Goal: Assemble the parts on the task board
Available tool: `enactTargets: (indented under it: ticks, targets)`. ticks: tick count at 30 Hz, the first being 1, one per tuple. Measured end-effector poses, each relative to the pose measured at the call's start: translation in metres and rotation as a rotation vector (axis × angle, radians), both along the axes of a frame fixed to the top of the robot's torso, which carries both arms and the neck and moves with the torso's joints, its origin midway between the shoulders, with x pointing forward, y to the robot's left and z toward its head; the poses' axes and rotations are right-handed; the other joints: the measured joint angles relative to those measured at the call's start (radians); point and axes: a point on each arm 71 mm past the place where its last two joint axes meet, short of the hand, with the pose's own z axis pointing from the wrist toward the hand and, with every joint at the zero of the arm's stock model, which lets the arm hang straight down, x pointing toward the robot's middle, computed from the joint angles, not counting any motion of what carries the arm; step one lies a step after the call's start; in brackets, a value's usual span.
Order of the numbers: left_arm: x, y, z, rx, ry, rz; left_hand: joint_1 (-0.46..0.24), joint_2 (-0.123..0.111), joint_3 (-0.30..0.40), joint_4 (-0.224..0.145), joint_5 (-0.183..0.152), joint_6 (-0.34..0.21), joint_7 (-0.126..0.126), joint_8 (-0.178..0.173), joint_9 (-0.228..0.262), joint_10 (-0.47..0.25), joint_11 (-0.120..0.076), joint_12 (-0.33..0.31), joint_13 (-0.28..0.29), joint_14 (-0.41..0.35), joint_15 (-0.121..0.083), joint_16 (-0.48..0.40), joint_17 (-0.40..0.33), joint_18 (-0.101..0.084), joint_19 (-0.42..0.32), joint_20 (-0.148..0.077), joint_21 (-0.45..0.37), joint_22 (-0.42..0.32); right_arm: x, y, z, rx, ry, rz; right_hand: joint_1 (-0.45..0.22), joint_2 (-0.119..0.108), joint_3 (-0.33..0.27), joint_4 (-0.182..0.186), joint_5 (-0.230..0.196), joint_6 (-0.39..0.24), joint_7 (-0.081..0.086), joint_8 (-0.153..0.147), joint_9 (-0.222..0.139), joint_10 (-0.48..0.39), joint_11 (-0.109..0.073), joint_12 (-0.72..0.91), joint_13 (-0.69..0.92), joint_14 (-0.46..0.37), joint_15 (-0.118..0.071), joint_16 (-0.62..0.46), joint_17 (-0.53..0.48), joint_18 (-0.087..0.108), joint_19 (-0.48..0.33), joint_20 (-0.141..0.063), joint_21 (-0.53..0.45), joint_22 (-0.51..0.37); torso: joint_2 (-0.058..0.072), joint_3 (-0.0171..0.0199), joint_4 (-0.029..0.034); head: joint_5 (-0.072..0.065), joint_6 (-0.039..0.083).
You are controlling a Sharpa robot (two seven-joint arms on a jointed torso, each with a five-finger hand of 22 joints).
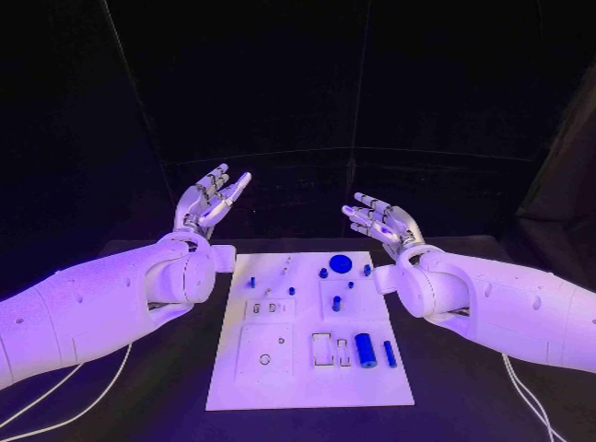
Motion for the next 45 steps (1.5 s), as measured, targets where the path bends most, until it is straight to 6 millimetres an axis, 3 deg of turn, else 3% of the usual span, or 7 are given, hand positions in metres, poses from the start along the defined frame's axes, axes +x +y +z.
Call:
enactTargets:
  ticks: [8,12,17,22,31,39,45]
  targets:
    - [0.0,0.0,0.0,-0.02,-0.013,-0.023,0.086,0.01,0.008,-0.01,0.0,0.113,0.008,0.019,0.012,0.135,0.041,0.019,0.012,0.198,0.031,0.067,0.029,0.0,0.102,0.01,0.045,0.024,0.009,0.004,0.002,-0.043,-0.009,0.12,0.077,-0.017,0.037,-0.118,0.042,0.286,0.027,0.044,0.021,0.31,-0.024,0.051,0.015,0.299,-0.034,0.058,0.014,0.054,0.235,0.004,0.081,0.034,0.0,-0.0004,-0.0001,0.0,-0.001]
    - [0.001,0.015,-0.003,-0.011,-0.01,-0.013,0.129,0.011,0.008,-0.036,0.0,0.192,0.014,0.033,0.018,0.245,0.056,0.034,0.02,0.307,0.037,0.097,0.039,0.0,0.204,0.008,0.086,0.043,0.026,-0.016,0.026,-0.205,-0.129,0.121,0.077,-0.017,0.053,-0.154,0.058,0.386,0.043,0.051,0.024,0.395,-0.037,0.058,0.016,0.388,-0.051,0.067,0.015,0.069,0.302,0.0,0.109,0.042,0.004,-0.0063,0.0007,0.002,-0.007]
    - [-0.003,0.014,-0.003,-0.019,-0.009,-0.041,0.16,0.037,0.012,-0.094,0.0,0.411,0.036,0.075,0.037,0.549,0.022,0.094,0.041,0.457,-0.003,0.144,0.051,0.012,0.48,0.007,0.195,0.092,0.029,-0.012,0.039,-0.384,-0.238,0.175,0.081,-0.021,0.088,-0.199,0.067,0.495,0.065,0.051,0.025,0.498,-0.057,0.058,0.016,0.506,-0.078,0.075,0.018,0.085,0.389,-0.016,0.149,0.051,0.012,-0.0096,0.0042,-0.001,-0.008]
    - [-0.009,0.011,0.0,-0.021,-0.015,-0.085,0.164,0.068,0.01,-0.151,0.0,0.61,0.078,0.105,0.046,0.707,-0.013,0.128,0.042,0.607,-0.048,0.174,0.058,0.038,0.631,-0.007,0.255,0.108,0.033,-0.012,0.051,-0.525,-0.311,0.206,0.069,-0.034,0.129,-0.246,0.081,0.566,0.079,0.051,0.027,0.58,-0.078,0.058,0.017,0.609,-0.107,0.079,0.02,0.085,0.462,-0.04,0.189,0.062,0.024,-0.0114,0.0122,-0.006,-0.008]
    - [-0.02,0.007,0.005,-0.006,-0.03,-0.171,0.156,0.101,0.025,-0.214,0.0,0.707,0.074,0.099,0.035,0.841,-0.048,0.132,0.04,0.742,-0.089,0.174,0.076,0.038,0.739,-0.044,0.272,0.103,0.039,-0.012,0.068,-0.764,-0.407,0.244,0.06,-0.043,0.198,-0.286,0.088,0.641,0.055,0.046,0.027,0.69,-0.11,0.042,0.018,0.765,-0.156,0.088,0.03,0.085,0.562,-0.096,0.28,0.101,0.06,-0.0129,0.0337,-0.019,0.002]
    - [-0.03,0.001,0.009,-0.004,-0.033,-0.239,0.156,0.101,0.027,-0.222,0.0,0.721,0.067,0.09,0.034,0.872,-0.061,0.124,0.04,0.765,-0.098,0.167,0.087,0.038,0.759,-0.054,0.276,0.097,0.04,0.0,0.074,-1.006,-0.468,0.293,0.046,-0.115,0.227,-0.291,0.088,0.697,0.028,0.032,0.027,0.773,-0.147,0.021,0.019,0.968,-0.218,0.143,0.077,0.084,0.679,-0.167,0.505,0.227,0.094,-0.0191,0.0541,-0.036,0.009]
    - [-0.038,-0.004,0.012,-0.011,-0.033,-0.281,0.152,0.105,0.027,-0.222,0.0,0.724,0.071,0.084,0.034,0.872,-0.061,0.116,0.04,0.765,-0.098,0.161,0.089,0.038,0.761,-0.052,0.276,0.095,0.037,0.014,0.073,-1.191,-0.531,0.335,0.019,-0.142,0.23,-0.288,0.088,0.697,0.021,0.032,0.027,0.744,-0.155,0.021,0.019,0.99,-0.232,0.188,0.122,0.084,0.701,-0.182,0.616,0.292,0.117,-0.0211,0.0682,-0.049,0.01]
